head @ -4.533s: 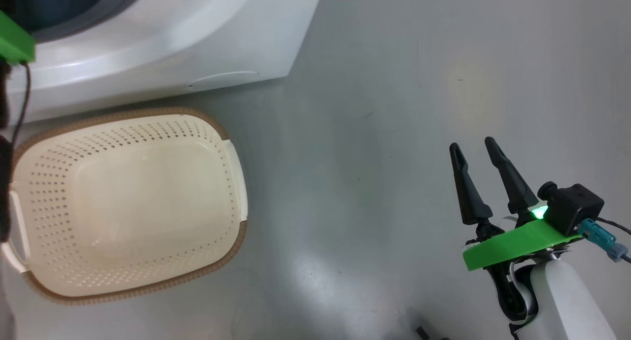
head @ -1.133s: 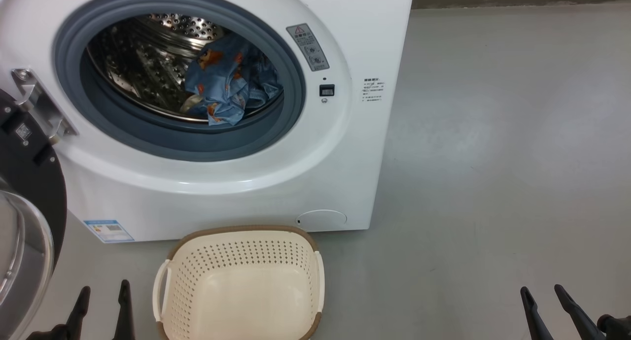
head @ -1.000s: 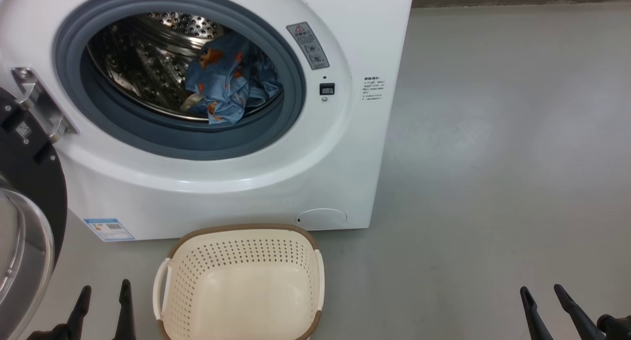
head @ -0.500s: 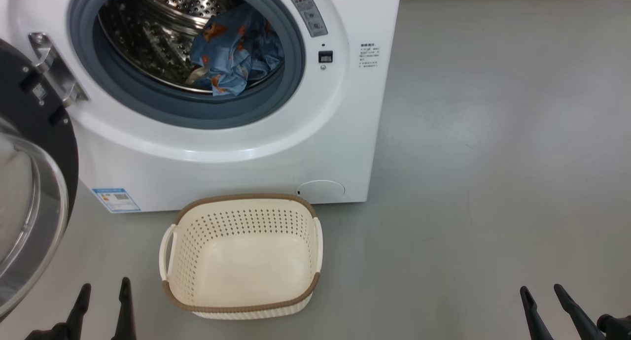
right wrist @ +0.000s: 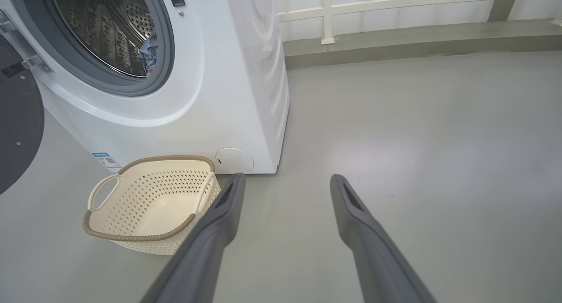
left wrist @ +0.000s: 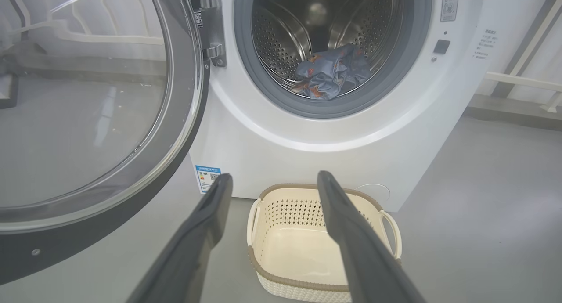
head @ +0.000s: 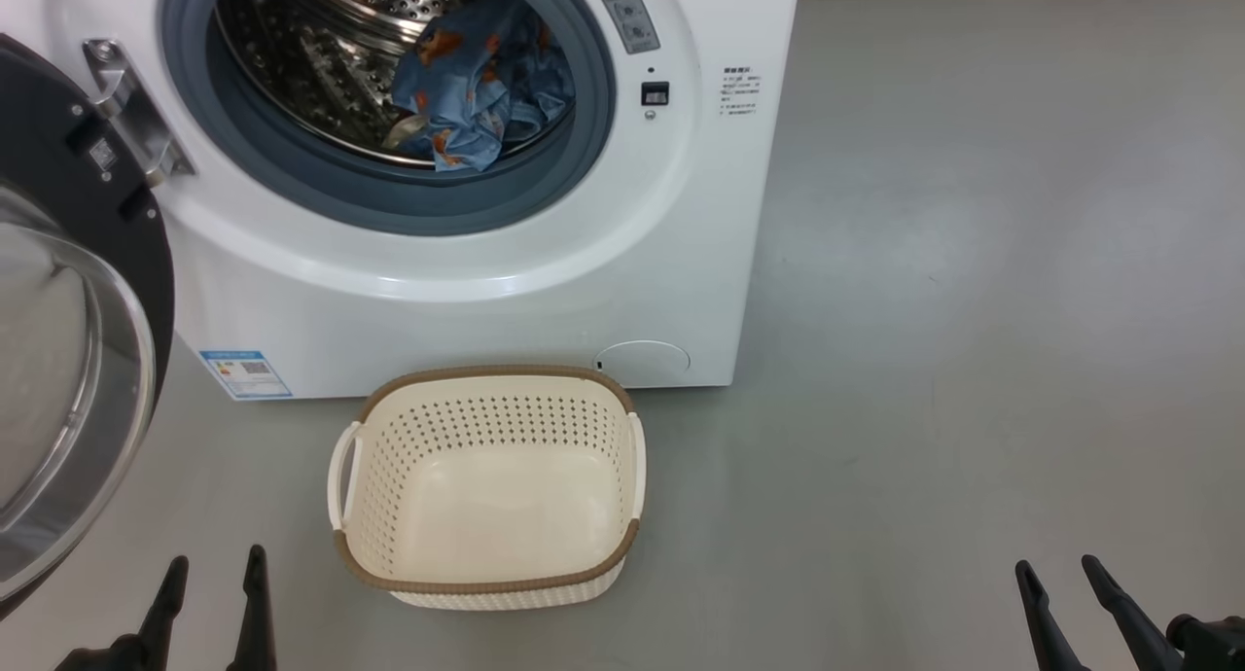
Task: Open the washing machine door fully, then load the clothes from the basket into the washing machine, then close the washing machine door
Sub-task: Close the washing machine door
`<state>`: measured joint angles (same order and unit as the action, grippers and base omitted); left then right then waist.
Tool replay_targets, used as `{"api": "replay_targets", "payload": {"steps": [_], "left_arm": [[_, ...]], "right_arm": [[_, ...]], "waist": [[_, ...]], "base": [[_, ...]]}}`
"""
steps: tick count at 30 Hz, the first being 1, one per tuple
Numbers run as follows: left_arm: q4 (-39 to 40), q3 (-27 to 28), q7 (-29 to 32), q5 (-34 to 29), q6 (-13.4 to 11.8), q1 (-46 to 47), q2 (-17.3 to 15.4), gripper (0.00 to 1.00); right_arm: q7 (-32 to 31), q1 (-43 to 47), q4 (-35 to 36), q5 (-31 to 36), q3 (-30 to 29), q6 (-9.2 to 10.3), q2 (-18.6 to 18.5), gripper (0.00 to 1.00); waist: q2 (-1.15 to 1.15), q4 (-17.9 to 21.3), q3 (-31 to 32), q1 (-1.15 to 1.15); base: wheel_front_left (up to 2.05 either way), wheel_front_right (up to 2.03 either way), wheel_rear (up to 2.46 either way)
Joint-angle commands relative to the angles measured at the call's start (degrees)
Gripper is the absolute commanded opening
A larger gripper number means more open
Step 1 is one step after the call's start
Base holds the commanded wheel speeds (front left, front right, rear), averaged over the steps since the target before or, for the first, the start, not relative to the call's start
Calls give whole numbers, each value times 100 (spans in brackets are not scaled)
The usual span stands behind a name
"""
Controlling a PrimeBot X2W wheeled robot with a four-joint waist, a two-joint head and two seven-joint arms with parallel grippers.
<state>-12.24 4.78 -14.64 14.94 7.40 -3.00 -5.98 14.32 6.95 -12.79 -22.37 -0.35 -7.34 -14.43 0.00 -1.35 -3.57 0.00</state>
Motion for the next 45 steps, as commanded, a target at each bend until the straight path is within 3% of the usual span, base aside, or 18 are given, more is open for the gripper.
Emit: {"api": "replay_targets", "payload": {"steps": [1,9,29,45], "left_arm": [[134,182,-36,17,9,185,-111,100],[84,259,-36,87,9,193,-60,100],[4,522,-36,170,9,211,155,100],[-34,705,-36,246,9,151,250,100]], "right_arm": [[68,-144,112,-25,156,-14,-131,100],[68,-180,81,-42,294,-14,-164,100],[68,-769,-167,-56,1001,-14,-403,100],[68,-1115,-371,-127,1469,-14,-562,100]], "waist": [[0,-49,14,0],[0,-370,14,0],[0,-1966,-61,0],[0,-2815,-55,0]], "base": [[0,0,0],[0,0,0],[0,0,0],[0,0,0]]}}
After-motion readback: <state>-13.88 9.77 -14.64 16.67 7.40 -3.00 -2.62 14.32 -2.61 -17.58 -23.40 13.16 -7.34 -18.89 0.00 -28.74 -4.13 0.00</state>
